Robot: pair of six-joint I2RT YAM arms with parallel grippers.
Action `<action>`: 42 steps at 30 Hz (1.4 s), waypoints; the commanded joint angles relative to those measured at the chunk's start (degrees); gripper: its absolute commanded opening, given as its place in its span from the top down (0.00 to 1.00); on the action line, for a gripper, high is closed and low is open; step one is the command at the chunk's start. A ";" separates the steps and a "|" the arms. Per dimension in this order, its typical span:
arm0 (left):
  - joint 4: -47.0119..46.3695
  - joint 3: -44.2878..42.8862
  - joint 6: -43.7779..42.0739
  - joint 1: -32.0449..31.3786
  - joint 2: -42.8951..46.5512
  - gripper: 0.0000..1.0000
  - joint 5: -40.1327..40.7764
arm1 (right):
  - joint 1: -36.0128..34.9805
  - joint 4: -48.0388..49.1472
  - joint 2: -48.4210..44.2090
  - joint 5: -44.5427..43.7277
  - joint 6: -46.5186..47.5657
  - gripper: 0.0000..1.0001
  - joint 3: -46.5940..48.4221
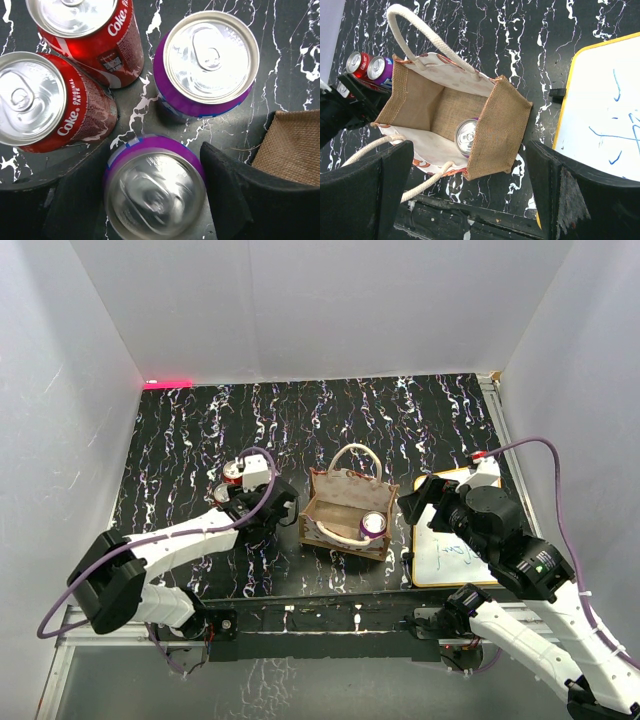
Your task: Take the beverage out of the canvas bag
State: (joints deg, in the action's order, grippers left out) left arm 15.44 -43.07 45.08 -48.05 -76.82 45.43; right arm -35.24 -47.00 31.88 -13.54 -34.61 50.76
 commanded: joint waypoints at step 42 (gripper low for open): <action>-17.34 -13.77 -22.67 -11.95 4.80 0.03 -43.71 | 0.04 6.88 1.24 12.03 -7.71 0.04 -13.52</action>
State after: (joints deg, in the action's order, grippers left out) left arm -1.63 -53.17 26.50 -56.21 -70.06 -0.64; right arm -35.24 -45.91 34.37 -2.22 -39.62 39.48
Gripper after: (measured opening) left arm 0.970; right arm 0.970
